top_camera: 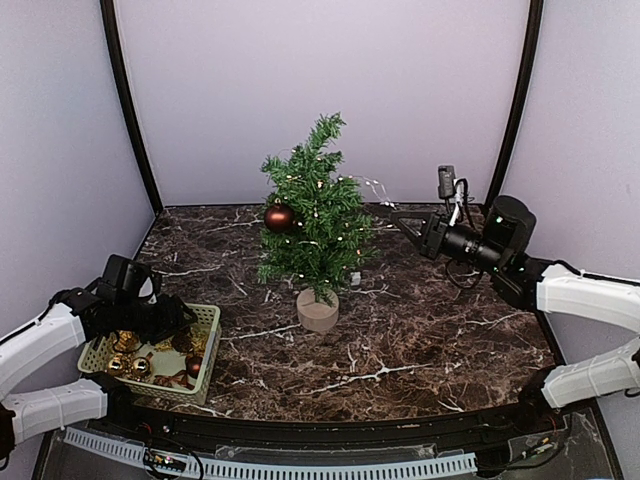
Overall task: Decorate the small christmas tree
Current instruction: Adjust the side of the string light in the gap of branches.
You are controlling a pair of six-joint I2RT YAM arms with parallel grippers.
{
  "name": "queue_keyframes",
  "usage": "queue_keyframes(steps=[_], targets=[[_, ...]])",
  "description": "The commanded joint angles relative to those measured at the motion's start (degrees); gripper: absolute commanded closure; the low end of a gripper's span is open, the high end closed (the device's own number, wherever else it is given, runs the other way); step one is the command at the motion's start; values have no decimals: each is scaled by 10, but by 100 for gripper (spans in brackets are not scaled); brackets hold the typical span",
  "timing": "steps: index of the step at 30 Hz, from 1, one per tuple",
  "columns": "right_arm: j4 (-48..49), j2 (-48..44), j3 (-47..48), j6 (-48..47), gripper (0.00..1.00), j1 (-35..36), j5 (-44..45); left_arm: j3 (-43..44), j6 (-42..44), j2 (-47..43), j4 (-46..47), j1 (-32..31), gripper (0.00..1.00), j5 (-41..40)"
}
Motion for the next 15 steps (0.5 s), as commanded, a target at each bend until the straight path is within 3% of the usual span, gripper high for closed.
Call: queue_keyframes(steps=[1,15], targets=[[26,6,25,8,100,21,-45,-8,13,9,16,-1,37,10],[41,46,25,39,100,74,-20,-9,19,15,26,-1,37,15]])
